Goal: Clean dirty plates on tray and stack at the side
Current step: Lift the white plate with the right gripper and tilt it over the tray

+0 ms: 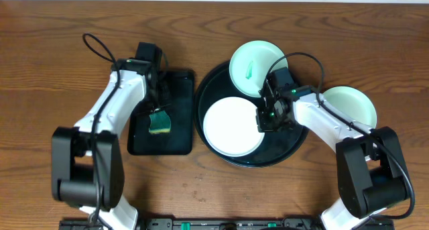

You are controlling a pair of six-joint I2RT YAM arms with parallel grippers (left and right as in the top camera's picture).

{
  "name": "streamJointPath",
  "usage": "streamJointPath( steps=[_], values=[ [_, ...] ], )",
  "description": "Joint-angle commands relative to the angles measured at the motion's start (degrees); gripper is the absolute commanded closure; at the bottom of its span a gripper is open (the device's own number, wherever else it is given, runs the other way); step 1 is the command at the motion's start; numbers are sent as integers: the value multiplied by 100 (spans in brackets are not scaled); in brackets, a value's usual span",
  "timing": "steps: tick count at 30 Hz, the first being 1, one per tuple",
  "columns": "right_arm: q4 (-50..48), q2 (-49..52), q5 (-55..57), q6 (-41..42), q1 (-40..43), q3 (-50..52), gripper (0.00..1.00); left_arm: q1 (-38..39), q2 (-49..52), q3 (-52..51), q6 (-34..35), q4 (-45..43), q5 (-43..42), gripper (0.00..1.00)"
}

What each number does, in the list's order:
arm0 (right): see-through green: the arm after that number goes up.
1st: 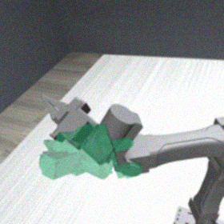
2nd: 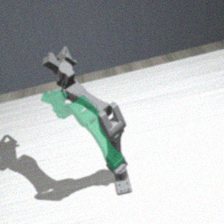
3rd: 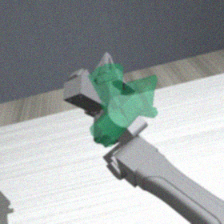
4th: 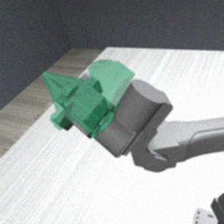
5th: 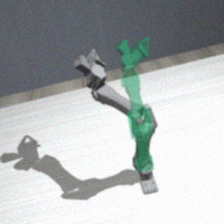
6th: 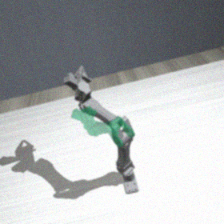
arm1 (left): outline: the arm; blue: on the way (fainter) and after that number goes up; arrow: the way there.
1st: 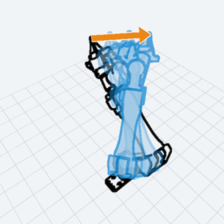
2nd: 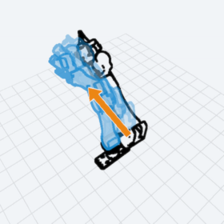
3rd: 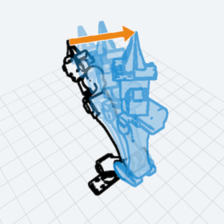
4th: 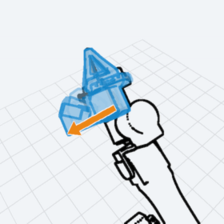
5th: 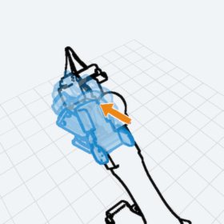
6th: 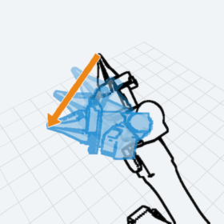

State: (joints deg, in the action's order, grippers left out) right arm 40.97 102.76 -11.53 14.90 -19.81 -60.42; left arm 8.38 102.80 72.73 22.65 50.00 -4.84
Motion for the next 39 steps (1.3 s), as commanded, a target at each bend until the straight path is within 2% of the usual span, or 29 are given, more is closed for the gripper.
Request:
streamJointPath(
  steps=[1, 3, 6, 10, 14, 18, 20, 23, 28, 39],
  values=[
    [402, -33, 573, -129, -109, -573, 99, -35, -647, 151, -59, 140, -96, 44],
    [688, -70, 573, -339, -216, -946, 99, -35, -1069, 179, -61, 201, -96, 43],
    [1023, -76, 623, -490, -413, -1523, 99, -35, -1832, 179, -61, 271, -94, 34],
    [1058, -76, 704, -490, -693, -2131, 99, -33, -2774, 177, -59, 358, -94, 26],
    [671, -76, 793, -487, -1010, -2496, 99, -33, -3536, 177, -59, 428, -94, 22],
    [-219, -59, 876, -490, -1434, -2535, 99, -33, -4070, 177, -57, 457, -94, 20],
    [-658, -7, 1130, -490, -1652, -2531, 99, -33, -4232, 177, -57, 459, -94, 21],
    [-1211, 122, 2157, -490, -2004, -2527, 99, -33, -4350, 177, -57, 459, -94, 20],
    [-1762, 177, 3254, -758, -2459, -2527, 99, -33, -4363, 177, -57, 459, -94, 20],
    [-1908, 173, 4572, -1309, -3134, -2529, 99, -33, -4321, 175, -57, 461, -94, 20]
  ],
)
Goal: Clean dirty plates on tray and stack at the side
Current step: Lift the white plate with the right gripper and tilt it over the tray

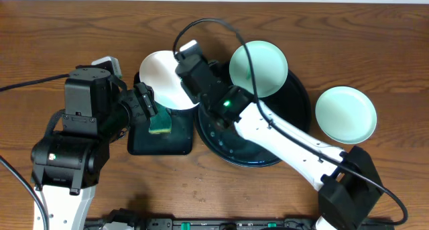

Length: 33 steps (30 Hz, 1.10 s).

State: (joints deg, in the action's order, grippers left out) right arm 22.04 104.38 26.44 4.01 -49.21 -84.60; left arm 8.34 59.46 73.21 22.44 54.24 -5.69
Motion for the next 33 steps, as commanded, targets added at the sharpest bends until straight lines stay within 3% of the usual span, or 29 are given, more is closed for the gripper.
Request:
streamJointPath(
  steps=[1, 10, 33],
  values=[
    [-15, 11, 973, -260, -269, -111, 99, -28, 13, 127, -35, 37, -9, 20],
    [164, 11, 2269, -452, -800, -111, 99, -28, 13, 127, -35, 37, -9, 20],
    [131, 11, 2260, -382, -885, -111, 99, -28, 13, 127, -35, 37, -9, 20]
  ],
)
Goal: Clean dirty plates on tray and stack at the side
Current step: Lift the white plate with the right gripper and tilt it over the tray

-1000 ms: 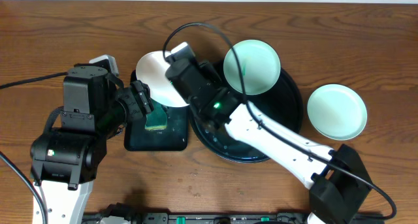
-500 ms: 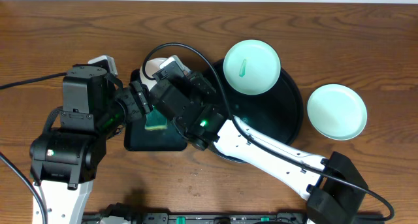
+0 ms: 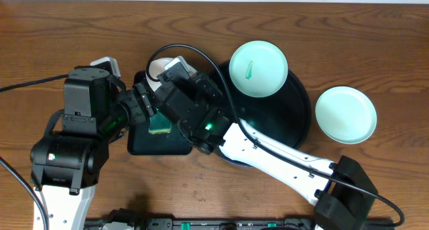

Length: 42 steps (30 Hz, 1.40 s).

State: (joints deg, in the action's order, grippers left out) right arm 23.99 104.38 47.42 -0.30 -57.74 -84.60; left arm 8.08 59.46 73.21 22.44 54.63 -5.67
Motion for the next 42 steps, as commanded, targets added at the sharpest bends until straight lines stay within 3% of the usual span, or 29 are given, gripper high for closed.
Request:
streamJointPath(
  steps=[1, 10, 19, 25, 29, 31, 35, 42],
  values=[
    [-96, 11, 164, 48, -33, -111, 99, -2, 13, 127, -35, -2, -11, 20],
    [-192, 11, 160, 173, 114, -111, 99, -2, 13, 127, -35, -2, -11, 20],
    [179, 11, -649, 1093, 505, -111, 99, -2, 13, 127, -35, -2, -11, 20],
    [675, -22, -2406, 2238, 1067, -111, 99, -2, 13, 127, -35, -2, -11, 20],
    [756, -199, -4898, 1718, 1491, -114, 99, -2, 13, 127, -35, -2, -11, 20],
    [885, -323, -5519, 1598, 1639, -114, 99, -2, 13, 127, -35, -2, -11, 20],
    [1106, -505, -4907, 1624, 1729, -114, 99, -2, 13, 127, -35, -2, -11, 20],
    [953, -494, -2072, 562, 981, -111, 99, -2, 13, 127, -35, -2, -11, 19]
  ],
)
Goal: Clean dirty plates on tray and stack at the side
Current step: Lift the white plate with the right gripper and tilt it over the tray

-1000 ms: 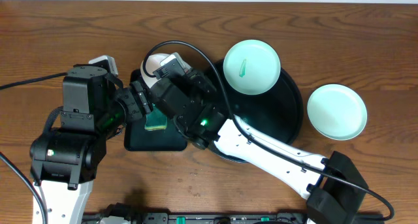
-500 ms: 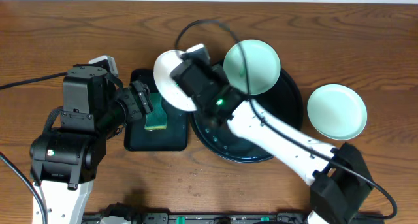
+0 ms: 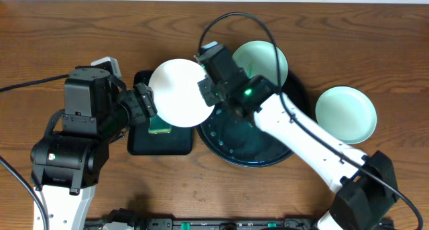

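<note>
A white plate (image 3: pixel 177 93) hangs over the small black tray (image 3: pixel 161 139), with my right gripper (image 3: pixel 206 89) shut on its right rim. Part of a green sponge (image 3: pixel 157 127) shows just below the plate's lower left edge, in front of my left gripper (image 3: pixel 149 109), which seems shut on it; its fingers are mostly hidden. A mint plate (image 3: pixel 260 68) lies at the back of the round black tray (image 3: pixel 251 149), partly under my right arm. Another mint plate (image 3: pixel 345 114) rests on the table at the right.
Cables loop above the round tray and run off to the left of the left arm. The small black tray lies between the left arm and the round tray. Wooden table (image 3: pixel 201 183) is bare in front of both trays.
My right arm has swung back to the right and the white plate now shows its full face over the small tray, where before the arm covered most of it. The left arm is unmoved.
First the white plate lay in the round tray under my right gripper, while my left gripper held the sponge over the small tray. Then the plate was held over the small tray beside the sponge. The right arm then covered it, and now the plate shows face-up there.
</note>
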You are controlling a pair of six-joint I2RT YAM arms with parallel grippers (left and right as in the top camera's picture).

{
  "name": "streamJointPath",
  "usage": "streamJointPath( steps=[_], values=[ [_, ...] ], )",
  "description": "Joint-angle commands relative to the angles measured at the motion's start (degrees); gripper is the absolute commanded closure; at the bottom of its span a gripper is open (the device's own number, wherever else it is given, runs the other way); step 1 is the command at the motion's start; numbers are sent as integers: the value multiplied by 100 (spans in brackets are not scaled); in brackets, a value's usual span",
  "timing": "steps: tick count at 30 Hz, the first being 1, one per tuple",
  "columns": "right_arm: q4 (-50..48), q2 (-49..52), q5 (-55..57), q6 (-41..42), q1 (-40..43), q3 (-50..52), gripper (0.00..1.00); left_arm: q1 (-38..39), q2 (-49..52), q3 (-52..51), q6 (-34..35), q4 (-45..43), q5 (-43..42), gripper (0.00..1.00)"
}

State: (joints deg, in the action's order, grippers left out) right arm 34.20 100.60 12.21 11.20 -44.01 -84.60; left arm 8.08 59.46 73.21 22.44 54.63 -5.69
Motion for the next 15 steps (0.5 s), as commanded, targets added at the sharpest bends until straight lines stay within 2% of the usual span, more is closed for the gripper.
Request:
streamJointPath(
  steps=[1, 5, 15],
  values=[
    [-111, -116, 1884, -667, -535, -111, 99, -2, 13, 127, -35, -2, -9, 20],
    [-330, -116, 3187, -682, -981, -111, 99, -2, 13, 127, -35, -2, -9, 20],
    [-903, -116, 4127, -837, -1333, -111, 99, -2, 13, 127, -35, -2, -9, 20]
  ],
)
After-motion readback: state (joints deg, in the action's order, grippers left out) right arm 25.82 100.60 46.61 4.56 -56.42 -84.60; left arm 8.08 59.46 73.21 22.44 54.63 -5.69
